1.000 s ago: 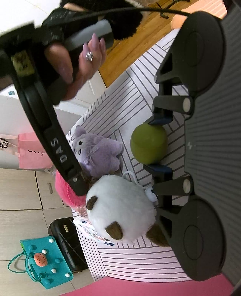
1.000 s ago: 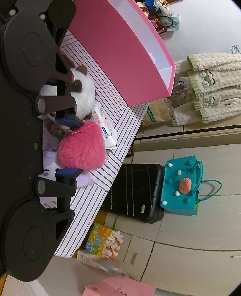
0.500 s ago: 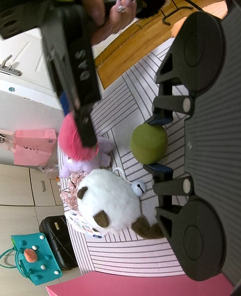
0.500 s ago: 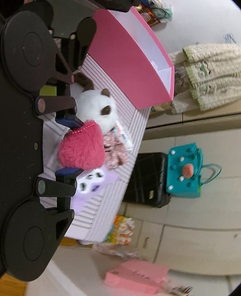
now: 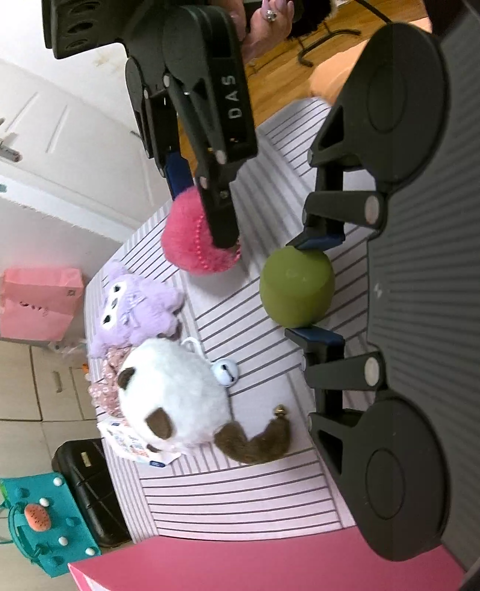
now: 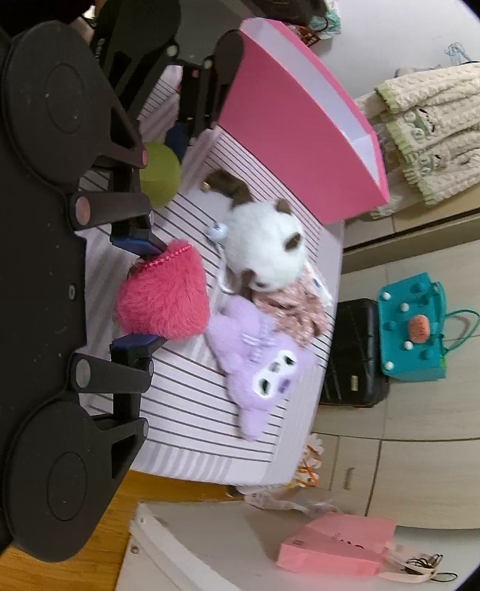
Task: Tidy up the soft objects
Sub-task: 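Lift the green sponge with the left tool and the pink puff with the right tool over the box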
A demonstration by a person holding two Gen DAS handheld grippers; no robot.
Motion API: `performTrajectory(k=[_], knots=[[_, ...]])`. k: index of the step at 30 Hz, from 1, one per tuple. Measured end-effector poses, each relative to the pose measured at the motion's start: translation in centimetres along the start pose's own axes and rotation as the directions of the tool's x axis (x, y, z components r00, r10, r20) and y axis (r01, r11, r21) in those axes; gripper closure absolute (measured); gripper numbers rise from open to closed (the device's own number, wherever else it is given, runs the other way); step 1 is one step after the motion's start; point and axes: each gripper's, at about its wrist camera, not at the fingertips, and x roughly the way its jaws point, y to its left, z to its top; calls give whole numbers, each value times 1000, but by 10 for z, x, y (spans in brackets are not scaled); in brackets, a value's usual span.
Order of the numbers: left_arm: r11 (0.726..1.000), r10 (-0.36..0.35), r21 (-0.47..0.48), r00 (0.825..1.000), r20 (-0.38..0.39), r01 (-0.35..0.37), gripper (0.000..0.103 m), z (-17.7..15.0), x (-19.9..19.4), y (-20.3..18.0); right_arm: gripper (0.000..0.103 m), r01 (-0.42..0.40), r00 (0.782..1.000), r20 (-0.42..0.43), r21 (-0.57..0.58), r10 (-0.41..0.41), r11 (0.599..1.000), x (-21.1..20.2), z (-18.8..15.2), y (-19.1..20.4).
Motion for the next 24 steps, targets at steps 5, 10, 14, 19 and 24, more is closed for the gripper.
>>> performTrajectory(k=[5,10,14,19,24], knots=[[999,-39,6,998,-53,39,63,-6,-12,1,55,-25,998,-63,14,25,1000,-5,-10,14],[998,-52,30,995,-84,55,63,-10,-33,-1,55,-77,992,-99,37,80,996,-14,-19,28],[997,-63,37,993,-103,67,63,-10,-54,3,55,-128,985,-111,52,133,990,-24,-20,41],[997,-56,42,992,-114,61,63,-9,-81,12,55,-178,976,-120,58,184,982,-37,-12,60],[997,-72,7,989,-131,73,63,-7,-110,26,55,-214,968,-126,31,216,976,-48,2,82]])
